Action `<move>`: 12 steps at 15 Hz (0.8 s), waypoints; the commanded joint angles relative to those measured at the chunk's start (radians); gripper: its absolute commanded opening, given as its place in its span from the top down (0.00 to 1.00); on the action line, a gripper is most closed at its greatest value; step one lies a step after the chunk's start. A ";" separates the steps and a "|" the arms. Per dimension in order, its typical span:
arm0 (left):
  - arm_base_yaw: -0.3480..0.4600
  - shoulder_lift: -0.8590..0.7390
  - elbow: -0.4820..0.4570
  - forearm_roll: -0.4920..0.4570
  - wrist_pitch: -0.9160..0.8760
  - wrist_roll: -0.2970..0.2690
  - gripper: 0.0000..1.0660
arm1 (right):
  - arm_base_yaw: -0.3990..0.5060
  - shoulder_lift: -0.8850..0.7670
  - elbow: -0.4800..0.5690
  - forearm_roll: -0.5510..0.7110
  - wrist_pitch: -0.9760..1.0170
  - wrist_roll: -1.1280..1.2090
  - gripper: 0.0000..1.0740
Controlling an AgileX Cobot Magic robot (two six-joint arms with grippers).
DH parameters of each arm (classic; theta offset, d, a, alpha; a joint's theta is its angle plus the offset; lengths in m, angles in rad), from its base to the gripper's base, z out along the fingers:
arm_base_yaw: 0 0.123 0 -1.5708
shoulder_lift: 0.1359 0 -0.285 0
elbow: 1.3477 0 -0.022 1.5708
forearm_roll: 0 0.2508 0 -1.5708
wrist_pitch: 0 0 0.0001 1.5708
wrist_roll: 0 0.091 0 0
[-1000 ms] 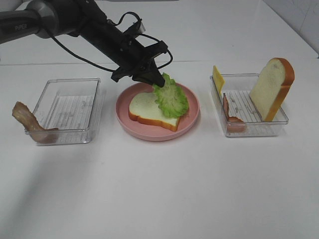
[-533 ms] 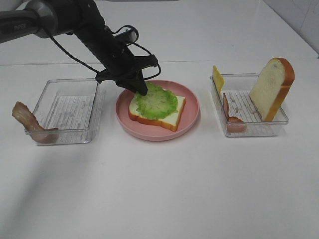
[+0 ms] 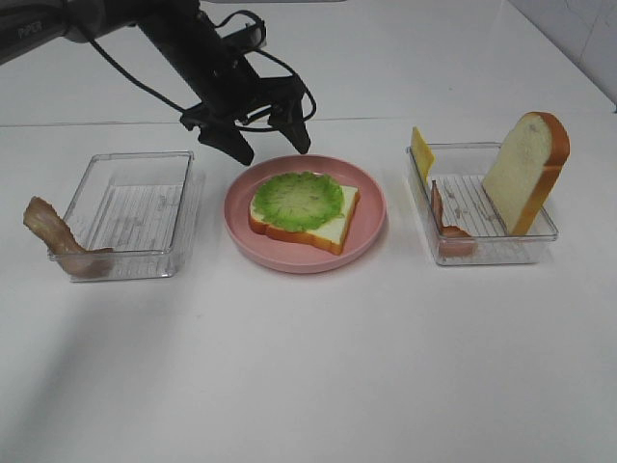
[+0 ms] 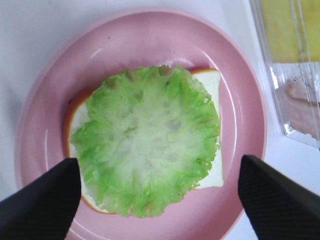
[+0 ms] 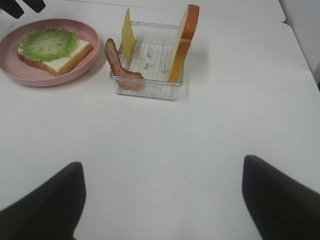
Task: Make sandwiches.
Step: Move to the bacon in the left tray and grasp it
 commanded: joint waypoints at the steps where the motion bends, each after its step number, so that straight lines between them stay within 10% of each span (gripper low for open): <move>1: 0.000 -0.008 -0.079 0.081 0.085 -0.051 0.24 | -0.006 -0.011 0.005 -0.001 -0.009 -0.001 0.25; 7: 0.000 -0.169 -0.076 0.351 0.085 -0.126 0.30 | -0.006 -0.011 0.005 -0.001 -0.009 -0.001 0.25; 12: 0.000 -0.461 0.323 0.492 0.085 -0.131 0.30 | -0.006 -0.011 0.005 -0.001 -0.009 -0.001 0.25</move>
